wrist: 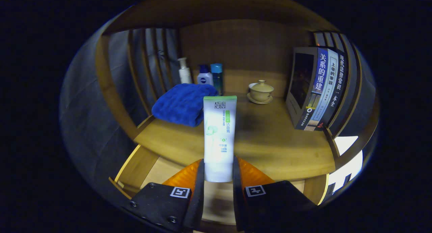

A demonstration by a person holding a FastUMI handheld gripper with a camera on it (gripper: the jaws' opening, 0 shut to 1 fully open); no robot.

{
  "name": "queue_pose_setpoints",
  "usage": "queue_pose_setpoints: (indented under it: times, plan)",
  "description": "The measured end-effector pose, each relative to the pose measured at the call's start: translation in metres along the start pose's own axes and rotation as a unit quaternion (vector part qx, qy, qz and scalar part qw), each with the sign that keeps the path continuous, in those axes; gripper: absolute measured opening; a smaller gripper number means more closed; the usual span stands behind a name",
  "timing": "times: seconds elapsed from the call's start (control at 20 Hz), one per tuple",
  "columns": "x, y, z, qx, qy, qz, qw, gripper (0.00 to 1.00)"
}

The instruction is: Pull open the drawer, take out the items inside it, and place them on the countertop above the cabinet.

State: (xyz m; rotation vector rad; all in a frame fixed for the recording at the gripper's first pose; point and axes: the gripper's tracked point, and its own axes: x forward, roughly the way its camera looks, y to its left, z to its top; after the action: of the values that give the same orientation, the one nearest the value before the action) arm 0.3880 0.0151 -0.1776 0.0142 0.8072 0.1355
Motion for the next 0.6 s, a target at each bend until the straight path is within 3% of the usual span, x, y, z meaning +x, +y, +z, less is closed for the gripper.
queue_pose_setpoints:
  times: [0.35,0.6]
  plan:
    - [0.040,-0.022,-0.011,0.041,0.039,-0.050,0.997,0.46]
    - [0.045,-0.024,-0.005,0.036,0.018,-0.062,0.997,0.50]
